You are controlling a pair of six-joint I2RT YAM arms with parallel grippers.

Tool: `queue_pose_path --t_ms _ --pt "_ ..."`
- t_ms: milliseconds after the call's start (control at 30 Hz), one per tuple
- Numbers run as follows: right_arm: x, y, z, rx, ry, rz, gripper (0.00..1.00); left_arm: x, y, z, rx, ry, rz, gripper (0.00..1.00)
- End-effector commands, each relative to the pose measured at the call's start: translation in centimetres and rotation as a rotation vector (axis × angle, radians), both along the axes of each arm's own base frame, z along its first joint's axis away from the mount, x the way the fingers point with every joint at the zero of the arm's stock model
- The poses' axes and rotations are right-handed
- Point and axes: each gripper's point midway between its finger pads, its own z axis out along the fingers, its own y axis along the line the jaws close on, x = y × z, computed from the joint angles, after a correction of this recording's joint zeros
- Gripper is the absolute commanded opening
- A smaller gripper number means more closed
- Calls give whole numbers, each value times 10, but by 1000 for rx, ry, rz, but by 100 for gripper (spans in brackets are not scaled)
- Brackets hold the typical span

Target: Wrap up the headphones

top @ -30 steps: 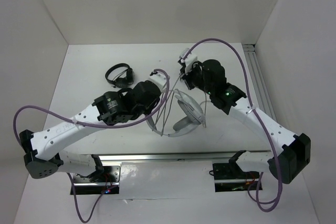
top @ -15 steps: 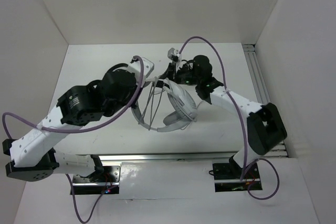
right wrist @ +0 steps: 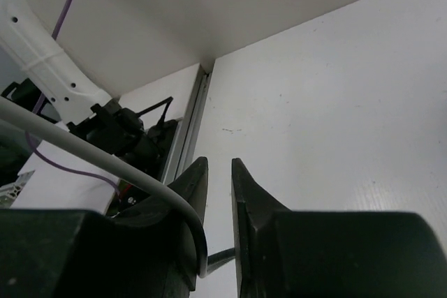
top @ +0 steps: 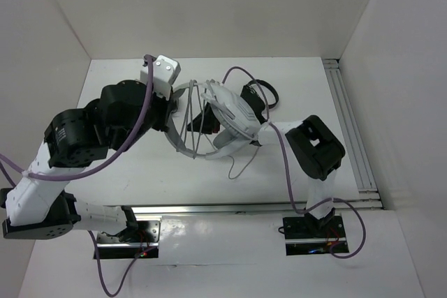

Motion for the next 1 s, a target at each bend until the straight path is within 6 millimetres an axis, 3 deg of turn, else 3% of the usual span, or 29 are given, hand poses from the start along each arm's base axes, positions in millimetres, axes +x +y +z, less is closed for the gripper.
queue_pose_path --t_ms 0,167,233,433,500,533,667,733,767,800,833,867,900,933,967 --pt "3 11 -14 28 27 -9 27 3 1 72 -329 -120 68 0" --pt "-12 23 -32 7 58 23 29 9 7 74 -334 -123 141 0" --pt "-16 20 -48 -20 82 21 29 11 12 77 -338 -136 169 0" --pt "-41 10 -70 -33 101 30 33 23 18 76 -360 -140 247 0" --pt "-48 4 -76 -34 116 31 27 34 19 73 -349 -139 279 0" --pt "-53 -1 -78 -29 122 22 19 39 25 73 -350 -138 296 0" --pt "-66 -9 -84 -32 129 11 2 63 31 63 -320 -121 340 0" --pt "-70 -15 -80 -36 139 -5 0 79 30 55 -299 -104 353 0" --pt "-72 -22 -87 -53 137 -51 0 91 44 49 -270 -96 397 0" --pt "-78 -25 -73 -33 100 -63 0 102 46 41 -254 -79 416 0" --pt "-79 -29 -72 -42 92 -85 0 106 54 41 -247 -80 432 0" --pt "-90 -32 -85 -96 124 -88 0 115 59 32 -228 -62 457 0" --pt "-95 -33 -85 -114 89 -88 0 125 78 30 -226 -69 521 0" --pt "-113 -29 -70 -103 53 -63 0 132 87 22 -200 -62 568 0" --pt "-125 -29 -77 -149 70 -49 0 142 95 15 -174 -62 624 0"
